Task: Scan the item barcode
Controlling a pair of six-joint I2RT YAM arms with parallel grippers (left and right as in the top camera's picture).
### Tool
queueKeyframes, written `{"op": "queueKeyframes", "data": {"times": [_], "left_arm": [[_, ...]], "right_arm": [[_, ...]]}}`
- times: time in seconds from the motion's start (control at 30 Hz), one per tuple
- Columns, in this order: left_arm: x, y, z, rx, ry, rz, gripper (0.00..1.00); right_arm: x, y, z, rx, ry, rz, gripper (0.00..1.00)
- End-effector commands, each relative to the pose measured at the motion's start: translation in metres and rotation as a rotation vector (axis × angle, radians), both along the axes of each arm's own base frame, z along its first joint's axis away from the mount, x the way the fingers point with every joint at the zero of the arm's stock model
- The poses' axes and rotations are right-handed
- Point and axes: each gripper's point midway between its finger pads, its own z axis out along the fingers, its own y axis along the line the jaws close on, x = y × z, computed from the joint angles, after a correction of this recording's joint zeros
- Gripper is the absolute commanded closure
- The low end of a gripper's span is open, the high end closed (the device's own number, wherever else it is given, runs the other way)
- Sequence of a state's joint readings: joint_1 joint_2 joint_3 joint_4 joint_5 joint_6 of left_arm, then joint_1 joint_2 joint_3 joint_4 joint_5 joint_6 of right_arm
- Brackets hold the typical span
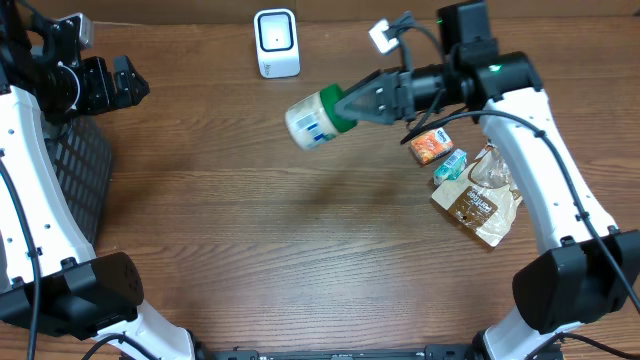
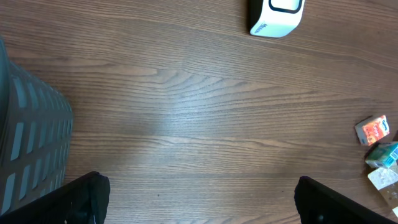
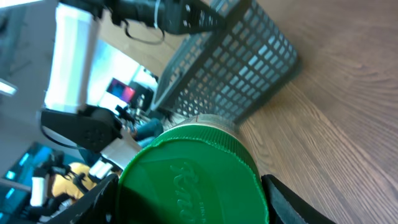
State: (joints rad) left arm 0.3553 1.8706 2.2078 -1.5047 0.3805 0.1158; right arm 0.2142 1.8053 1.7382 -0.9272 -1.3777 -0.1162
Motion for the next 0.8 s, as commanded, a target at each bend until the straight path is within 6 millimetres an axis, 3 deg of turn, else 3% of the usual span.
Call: {"op": "queueKeyframes", "data": {"times": [0.0, 0.1, 0.27, 0.43, 0.6, 0.77], "left_arm": [[-0.003, 0.001, 0.013, 0.022, -0.039, -0.012, 0.0], [-0.003, 0.001, 0.013, 0.022, -0.039, -0.012, 0.0], [-0.003, 0.001, 0.013, 0.022, -0.039, -0.012, 0.0], [-0.003, 0.001, 0.013, 0.022, -0.039, -0.012, 0.0], [-0.003, 0.001, 0.013, 0.022, -0.04, -0.012, 0.0], [-0.003, 0.001, 0.013, 0.022, -0.04, -0.012, 0.0]], "right_arm": [[-0.009, -0.012, 0.033, 0.083, -0.06, 0.026, 0.58], [0.007, -0.011, 0.014, -0.03, -0.069, -0.062, 0.59], [0.043, -0.011, -0.045, -0.403, -0.058, -0.32, 0.58], [0.055, -0.008, -0.082, -0.688, -0.151, -0.455, 0.58], [0.071, -0.013, -0.092, -0.889, -0.291, -0.602, 0.59], [0.094, -0.005, -0.083, -0.939, -0.447, -0.709, 0.62]]}}
